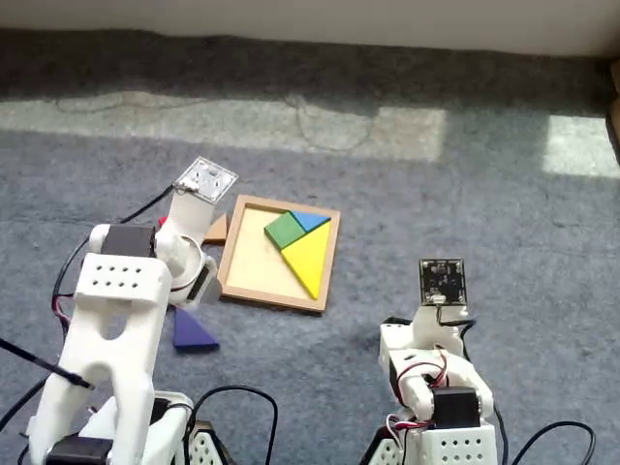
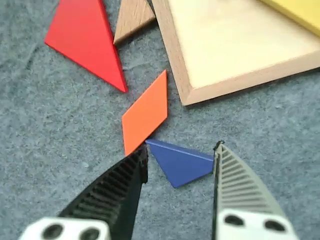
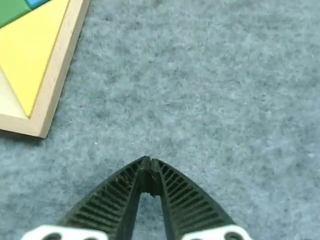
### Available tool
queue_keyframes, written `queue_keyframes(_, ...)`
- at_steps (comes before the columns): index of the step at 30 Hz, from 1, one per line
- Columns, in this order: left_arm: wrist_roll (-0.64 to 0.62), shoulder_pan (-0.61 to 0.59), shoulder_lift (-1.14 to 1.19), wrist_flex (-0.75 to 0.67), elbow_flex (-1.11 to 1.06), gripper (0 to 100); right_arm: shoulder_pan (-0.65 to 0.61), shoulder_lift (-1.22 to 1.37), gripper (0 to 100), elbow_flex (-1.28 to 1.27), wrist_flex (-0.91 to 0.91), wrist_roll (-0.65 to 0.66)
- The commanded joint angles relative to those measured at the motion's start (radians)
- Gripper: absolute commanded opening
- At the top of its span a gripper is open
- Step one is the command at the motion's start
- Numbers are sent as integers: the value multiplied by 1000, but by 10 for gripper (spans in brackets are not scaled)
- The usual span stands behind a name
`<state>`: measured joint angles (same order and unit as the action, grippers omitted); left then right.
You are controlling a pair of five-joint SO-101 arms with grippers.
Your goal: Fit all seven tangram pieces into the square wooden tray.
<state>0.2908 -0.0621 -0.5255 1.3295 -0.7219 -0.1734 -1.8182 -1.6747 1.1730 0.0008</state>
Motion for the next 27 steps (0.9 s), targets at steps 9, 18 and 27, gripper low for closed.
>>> queue_keyframes(9,110,18,418,-46,420,223,12,-18,6,-134,5,-2)
queue_keyframes(18,322,15,687,-46,621,221,12,-18,6,-134,5,-2)
queue_keyframes(27,262,-39,740,17,737,221,12,-18,6,-134,5,-2)
